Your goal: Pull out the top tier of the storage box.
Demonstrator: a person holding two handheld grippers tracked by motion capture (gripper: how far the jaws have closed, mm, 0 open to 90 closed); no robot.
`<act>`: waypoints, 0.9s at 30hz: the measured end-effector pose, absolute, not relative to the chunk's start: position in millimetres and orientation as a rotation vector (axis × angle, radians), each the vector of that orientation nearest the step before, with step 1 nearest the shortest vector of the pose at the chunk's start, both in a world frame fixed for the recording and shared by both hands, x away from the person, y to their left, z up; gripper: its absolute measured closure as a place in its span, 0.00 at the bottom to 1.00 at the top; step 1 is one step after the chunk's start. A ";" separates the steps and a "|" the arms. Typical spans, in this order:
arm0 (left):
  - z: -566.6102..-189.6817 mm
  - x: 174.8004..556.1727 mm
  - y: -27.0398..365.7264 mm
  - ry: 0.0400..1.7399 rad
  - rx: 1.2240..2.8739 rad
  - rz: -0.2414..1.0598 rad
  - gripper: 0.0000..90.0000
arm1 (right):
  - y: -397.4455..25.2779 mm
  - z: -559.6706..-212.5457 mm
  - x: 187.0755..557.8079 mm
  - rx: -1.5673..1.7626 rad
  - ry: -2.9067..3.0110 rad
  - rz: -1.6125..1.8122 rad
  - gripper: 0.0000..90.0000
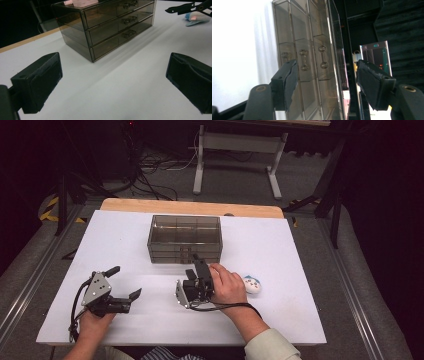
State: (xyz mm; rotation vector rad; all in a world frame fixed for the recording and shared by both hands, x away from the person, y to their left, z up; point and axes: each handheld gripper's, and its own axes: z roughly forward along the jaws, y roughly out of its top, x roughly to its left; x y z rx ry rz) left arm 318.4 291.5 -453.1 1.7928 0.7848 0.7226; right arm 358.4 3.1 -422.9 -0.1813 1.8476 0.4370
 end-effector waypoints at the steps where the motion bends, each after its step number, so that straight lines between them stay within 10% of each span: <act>1: -453.3 318.4 291.6 0.787 1.789 0.718 0.02 | 4.6 -423.9 358.8 -0.171 1.847 0.423 0.40; 27: -453.1 318.2 292.2 0.787 1.785 0.722 0.02 | 20.6 -443.7 382.5 -0.160 1.742 0.295 0.61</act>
